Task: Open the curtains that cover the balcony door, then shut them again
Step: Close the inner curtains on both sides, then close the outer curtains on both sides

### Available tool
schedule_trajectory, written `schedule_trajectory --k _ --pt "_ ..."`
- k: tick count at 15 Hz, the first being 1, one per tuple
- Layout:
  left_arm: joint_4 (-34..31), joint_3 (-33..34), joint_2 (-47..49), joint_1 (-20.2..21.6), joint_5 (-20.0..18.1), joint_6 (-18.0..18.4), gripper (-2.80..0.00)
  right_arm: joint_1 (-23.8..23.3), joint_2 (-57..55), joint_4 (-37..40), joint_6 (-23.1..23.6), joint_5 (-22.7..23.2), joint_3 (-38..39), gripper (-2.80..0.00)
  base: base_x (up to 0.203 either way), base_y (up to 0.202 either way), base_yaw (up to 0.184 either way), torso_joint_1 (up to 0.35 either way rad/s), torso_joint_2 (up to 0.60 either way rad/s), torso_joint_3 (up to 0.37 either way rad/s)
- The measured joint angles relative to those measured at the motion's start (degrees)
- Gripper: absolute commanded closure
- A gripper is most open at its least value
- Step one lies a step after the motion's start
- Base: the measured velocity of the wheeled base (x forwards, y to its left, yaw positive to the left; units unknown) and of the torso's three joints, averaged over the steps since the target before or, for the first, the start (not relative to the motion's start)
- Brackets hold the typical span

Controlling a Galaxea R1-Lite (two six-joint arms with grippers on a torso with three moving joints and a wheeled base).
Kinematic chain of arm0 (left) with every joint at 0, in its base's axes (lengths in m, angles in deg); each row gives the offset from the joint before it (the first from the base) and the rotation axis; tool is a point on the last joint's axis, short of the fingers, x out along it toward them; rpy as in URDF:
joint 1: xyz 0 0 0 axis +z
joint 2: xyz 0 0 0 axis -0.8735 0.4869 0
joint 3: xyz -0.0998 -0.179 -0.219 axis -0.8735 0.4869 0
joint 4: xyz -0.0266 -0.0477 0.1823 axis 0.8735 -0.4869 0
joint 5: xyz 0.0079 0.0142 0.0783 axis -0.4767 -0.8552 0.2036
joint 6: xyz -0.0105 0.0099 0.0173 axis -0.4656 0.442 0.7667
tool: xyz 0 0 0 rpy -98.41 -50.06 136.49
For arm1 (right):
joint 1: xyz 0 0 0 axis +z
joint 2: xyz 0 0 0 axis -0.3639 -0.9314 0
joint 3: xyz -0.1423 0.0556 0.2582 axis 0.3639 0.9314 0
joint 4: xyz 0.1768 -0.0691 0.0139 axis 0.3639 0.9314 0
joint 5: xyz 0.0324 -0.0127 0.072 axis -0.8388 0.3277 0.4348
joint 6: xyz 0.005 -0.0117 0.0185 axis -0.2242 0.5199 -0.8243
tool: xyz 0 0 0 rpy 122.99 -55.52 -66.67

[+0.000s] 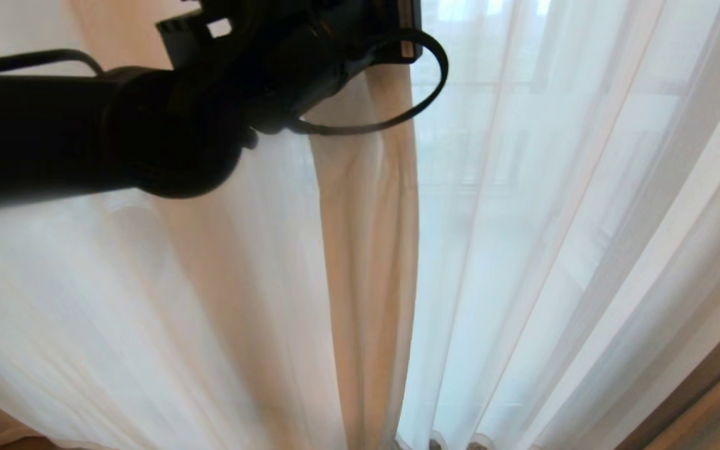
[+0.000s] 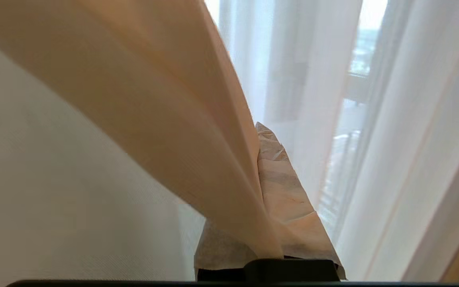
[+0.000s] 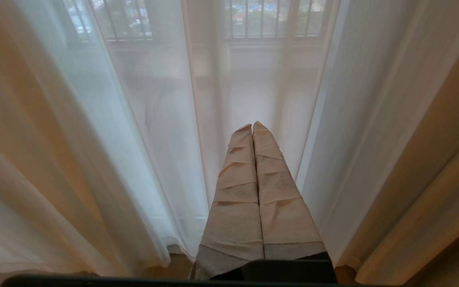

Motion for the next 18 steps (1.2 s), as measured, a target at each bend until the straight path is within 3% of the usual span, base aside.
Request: schedule_trajectory --k 5,8,13,18 --pt "-0.94 -7.68 7.83 -3.22 -0.30 -0.23 0.00 0.00 0.00 0.00 0.00 0.03 0.00 0.00 0.000 0.000 0.000 0.000 0.00 0.000" --pt "-1.01 -9.33 9.91 -3.08 0.02 -0.42 0.00 0.00 0.00 0.01 0.00 0.02 0.00 0.00 0.000 0.000 0.000 0.000 0.00 0.000" --pt "-1.55 -9.00 8.95 2.36 0.75 -0.37 0.00 0.00 0.00 -0.02 0.00 0.04 0.00 0.00 0.000 0.000 0.000 0.000 0.00 0.000" --pt "-1.32 -7.16 4.45 10.42 2.76 -0.29 0.00 0.00 0.00 -0.01 0.00 0.04 0.00 0.00 0.000 0.000 0.000 0.000 0.00 0.000"
